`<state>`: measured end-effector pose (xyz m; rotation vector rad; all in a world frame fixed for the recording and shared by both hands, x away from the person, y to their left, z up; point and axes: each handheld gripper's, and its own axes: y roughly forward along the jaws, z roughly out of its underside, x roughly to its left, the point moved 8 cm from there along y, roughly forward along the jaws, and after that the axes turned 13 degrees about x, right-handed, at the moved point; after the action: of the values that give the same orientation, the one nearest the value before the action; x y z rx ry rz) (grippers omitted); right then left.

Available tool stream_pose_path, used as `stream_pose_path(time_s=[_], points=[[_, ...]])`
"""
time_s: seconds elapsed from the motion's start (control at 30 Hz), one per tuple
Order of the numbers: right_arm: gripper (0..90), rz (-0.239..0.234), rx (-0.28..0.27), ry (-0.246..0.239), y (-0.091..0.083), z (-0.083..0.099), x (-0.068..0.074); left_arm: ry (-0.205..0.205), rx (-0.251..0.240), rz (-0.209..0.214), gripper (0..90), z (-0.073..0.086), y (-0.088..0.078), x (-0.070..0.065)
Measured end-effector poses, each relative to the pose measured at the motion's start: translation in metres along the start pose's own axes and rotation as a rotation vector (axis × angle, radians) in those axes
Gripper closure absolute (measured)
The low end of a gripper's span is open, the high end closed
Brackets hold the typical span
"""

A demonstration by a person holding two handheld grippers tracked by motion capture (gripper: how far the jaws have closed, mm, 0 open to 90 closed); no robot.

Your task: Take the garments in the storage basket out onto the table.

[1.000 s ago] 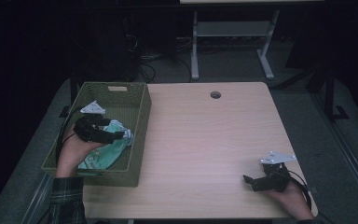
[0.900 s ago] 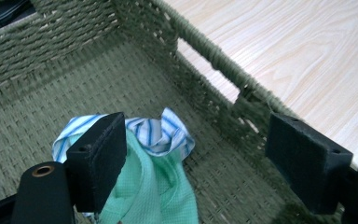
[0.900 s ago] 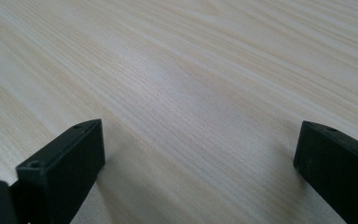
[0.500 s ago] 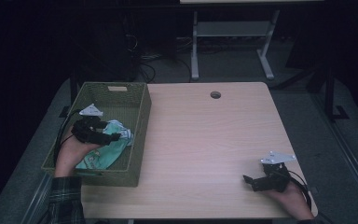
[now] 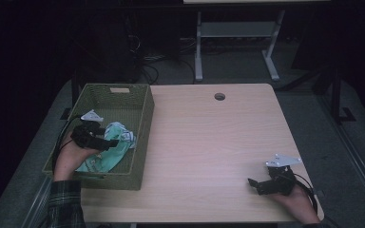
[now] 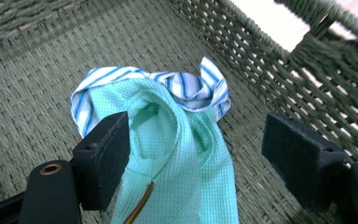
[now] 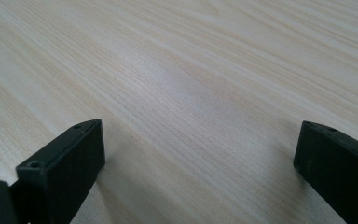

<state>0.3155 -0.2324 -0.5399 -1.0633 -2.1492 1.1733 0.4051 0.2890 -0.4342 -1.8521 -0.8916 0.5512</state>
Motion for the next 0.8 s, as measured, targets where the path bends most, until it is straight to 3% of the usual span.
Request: stream_pose_path(time_s=[0.8], points=[[1.4, 0.000, 0.000, 0.000, 0.000, 0.000, 0.000, -0.017, 0.122, -0.010, 23.3, 0.019, 0.031, 0.010]])
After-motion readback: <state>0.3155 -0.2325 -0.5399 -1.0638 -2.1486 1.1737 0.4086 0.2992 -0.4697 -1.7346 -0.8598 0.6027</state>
